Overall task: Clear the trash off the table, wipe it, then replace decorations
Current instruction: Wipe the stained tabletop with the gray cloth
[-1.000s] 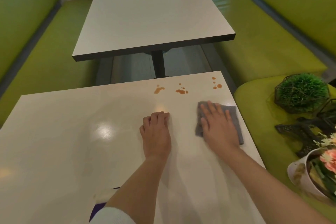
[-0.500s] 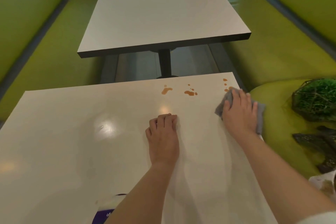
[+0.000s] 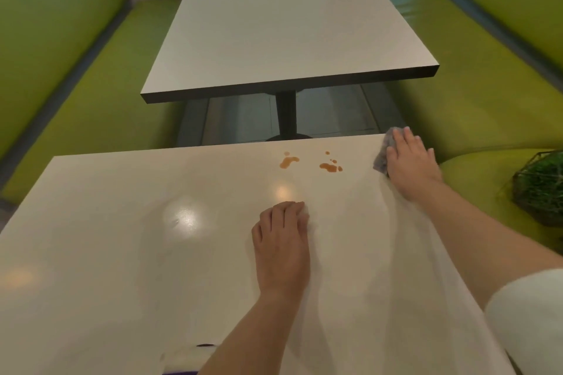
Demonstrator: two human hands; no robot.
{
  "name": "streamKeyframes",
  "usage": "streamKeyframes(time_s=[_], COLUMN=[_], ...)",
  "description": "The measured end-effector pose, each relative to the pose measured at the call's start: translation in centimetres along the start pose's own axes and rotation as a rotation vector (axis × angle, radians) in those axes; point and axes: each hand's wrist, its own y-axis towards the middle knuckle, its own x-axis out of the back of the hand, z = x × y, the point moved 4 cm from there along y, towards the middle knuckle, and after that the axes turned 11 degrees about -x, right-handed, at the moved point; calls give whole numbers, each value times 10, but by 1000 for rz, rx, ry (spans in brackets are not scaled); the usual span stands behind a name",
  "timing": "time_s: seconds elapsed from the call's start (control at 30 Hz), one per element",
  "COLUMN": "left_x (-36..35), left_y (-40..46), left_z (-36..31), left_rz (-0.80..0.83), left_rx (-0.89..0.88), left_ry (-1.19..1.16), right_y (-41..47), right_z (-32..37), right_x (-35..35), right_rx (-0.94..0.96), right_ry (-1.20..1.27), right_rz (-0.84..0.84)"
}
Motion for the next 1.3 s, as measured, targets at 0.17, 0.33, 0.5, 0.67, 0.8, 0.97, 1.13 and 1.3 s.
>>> streamKeyframes(time_s=[0.17,0.33,0.5,0.67,0.8,0.97,1.13,1.3], left_x=[-2,-2,-2,-3,-3,-3,-2,-3], left_y=[0,2,2,2,2,1,3,2], left_z=[2,0,1,1,2,2,2,2], left_rz=[0,-4,-6,-3,-7,-13,-21,-12], left_rx=[17,5,5,6,5,7,-1,4], left_ry=[45,36,52,46,48,63,60,48], right_y=[-36,-40,-27,-75,-32,-61,-76,-61], right_z=[35,7,32,31,23,82,70,96], right_x=[-8,-4,-5,-13,-9,-21,-17,-15], right_rx=[119,116,-1,290,40,353,402,267], right_ry=[-41,10,14,-41,-14,-46,27,-26], right_rz=[-15,-91,-50,-46,-94,-3,-20,37])
